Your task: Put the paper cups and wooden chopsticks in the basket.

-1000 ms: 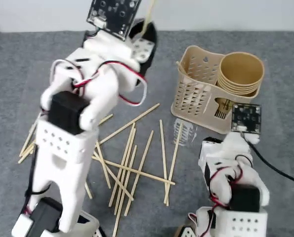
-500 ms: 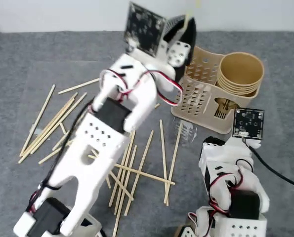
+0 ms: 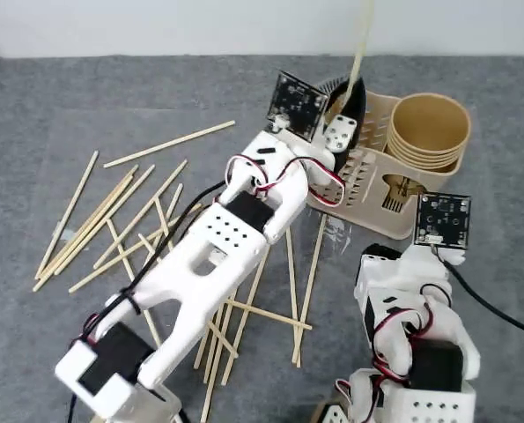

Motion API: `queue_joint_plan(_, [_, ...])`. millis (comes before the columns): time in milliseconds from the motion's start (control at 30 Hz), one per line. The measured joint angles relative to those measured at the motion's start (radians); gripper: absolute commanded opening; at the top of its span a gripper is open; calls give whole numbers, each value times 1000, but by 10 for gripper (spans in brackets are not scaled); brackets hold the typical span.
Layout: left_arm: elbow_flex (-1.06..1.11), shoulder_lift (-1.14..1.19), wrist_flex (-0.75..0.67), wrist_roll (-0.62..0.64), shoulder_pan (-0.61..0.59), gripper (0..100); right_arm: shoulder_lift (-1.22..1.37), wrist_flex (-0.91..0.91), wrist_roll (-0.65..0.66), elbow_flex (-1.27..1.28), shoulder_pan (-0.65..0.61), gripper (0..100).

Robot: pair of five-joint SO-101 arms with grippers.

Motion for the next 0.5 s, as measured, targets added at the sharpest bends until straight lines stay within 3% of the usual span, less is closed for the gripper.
queue_joint_plan(267, [21,11,3,63,2,136,0,0,0,0,0,8])
queue_joint_plan(500, [-6,9,184,117,-2,138,0,0,0,0,0,8])
